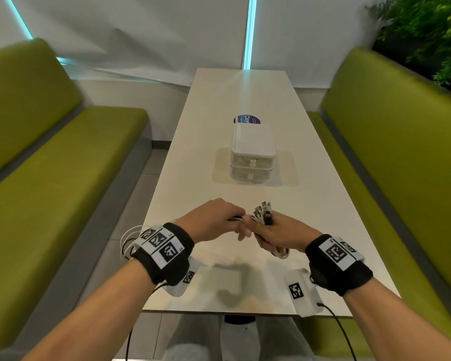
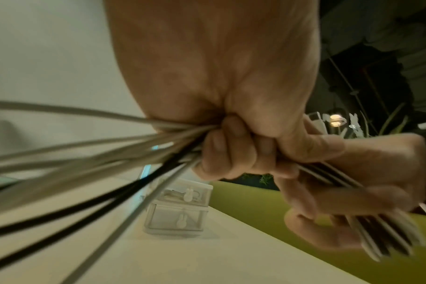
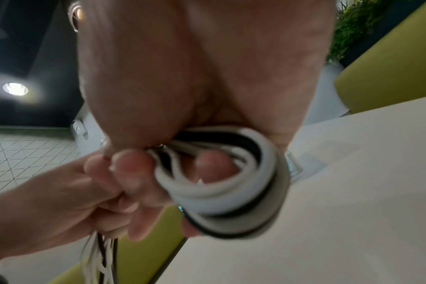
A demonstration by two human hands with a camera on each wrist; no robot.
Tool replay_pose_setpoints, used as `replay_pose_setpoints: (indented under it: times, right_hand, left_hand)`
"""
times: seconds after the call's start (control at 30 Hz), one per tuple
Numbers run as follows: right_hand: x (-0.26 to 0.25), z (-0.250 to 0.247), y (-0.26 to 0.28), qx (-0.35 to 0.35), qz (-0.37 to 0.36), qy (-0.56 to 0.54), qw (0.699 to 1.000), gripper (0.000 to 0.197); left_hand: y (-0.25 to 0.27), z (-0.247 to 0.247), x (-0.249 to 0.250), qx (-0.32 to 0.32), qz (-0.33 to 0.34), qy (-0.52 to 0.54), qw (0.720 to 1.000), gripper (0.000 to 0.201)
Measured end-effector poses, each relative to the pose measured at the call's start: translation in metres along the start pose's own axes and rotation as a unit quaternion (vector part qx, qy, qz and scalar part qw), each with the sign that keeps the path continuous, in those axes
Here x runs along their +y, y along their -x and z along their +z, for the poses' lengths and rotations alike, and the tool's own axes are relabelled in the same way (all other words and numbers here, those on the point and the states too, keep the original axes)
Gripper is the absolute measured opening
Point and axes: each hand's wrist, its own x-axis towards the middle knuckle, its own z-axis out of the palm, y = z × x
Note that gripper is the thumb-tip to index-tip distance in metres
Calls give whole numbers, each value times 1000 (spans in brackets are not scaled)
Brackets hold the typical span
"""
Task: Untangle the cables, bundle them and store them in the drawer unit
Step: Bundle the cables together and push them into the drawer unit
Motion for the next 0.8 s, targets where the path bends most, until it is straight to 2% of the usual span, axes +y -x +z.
replay_pose_setpoints:
  times: [0.07,0.13,0.27,0.37,0.43,0.53,0.63,0.7,0.8]
  right_hand:
    - [-2,-4,1,-4,-3,-32,999,62]
    - [-4,-6,1,-7,-16,-103,995,52]
    - [-8,-4,0,-48,-4,-269,962,37]
    - [-9,-9,0,-48,-2,-249,967,38]
    - [-9,-13,1,-37,23,-234,971,40]
    - [-4,-16,4,9,48,-190,981,43]
    - [3,-18,7,51,58,-120,990,47]
    - [5,-15,6,82,64,-112,988,40]
    - [2,-7,-3,178,79,-139,971,28]
  left_hand:
    - [-1,0,1,21,23,-5,999,24]
    - [-4,-1,0,52,41,-48,997,26]
    - [-8,-2,-1,82,63,-97,990,30]
    - [-6,-1,-3,96,60,-58,992,32]
    - [-3,3,-3,89,39,-18,995,35]
    - [2,5,-8,53,-22,48,997,34]
    - [8,7,-19,55,-51,67,995,44]
    - [10,12,-20,89,-51,74,992,49]
    - [12,21,-12,180,-45,117,976,51]
